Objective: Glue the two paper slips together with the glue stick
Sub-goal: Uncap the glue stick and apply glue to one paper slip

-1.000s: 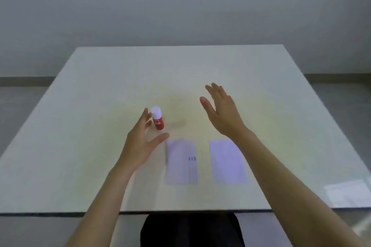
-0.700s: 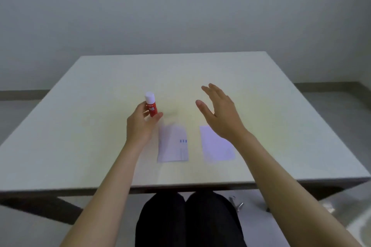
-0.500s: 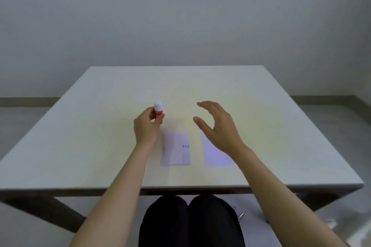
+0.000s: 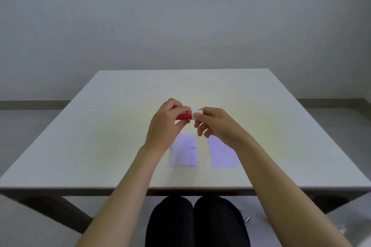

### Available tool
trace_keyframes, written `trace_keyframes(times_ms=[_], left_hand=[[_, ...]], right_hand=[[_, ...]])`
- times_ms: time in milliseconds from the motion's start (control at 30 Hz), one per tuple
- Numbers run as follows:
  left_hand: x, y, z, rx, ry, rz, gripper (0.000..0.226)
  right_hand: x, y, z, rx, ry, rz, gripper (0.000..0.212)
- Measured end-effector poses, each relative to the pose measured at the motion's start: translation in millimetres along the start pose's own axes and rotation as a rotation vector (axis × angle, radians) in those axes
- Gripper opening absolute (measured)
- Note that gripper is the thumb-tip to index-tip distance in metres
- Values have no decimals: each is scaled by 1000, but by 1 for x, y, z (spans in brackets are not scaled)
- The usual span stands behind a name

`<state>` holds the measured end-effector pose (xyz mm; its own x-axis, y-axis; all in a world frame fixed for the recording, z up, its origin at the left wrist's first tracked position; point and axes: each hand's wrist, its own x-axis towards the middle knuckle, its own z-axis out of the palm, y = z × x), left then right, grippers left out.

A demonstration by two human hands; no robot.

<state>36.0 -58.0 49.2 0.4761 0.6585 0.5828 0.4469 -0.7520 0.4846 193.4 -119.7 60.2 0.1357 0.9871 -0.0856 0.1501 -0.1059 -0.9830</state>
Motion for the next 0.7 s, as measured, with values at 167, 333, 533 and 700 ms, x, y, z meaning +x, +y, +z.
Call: trace_keyframes(times_ms=[167,333,533,700], left_hand=[[4,7,2,41,4,29,26],[8,9,2,76,12,43,26],[10,11,0,88,21,71,26],[11,6,-2,100,33,51,27]], right_hand=[[2,-12,-8,-132,143,81,49],[4,-12,-18,-80,54,-76,13],[5,-14,-13,-118,121,6,37],[5,-12,-20,-46,29,-111,29]])
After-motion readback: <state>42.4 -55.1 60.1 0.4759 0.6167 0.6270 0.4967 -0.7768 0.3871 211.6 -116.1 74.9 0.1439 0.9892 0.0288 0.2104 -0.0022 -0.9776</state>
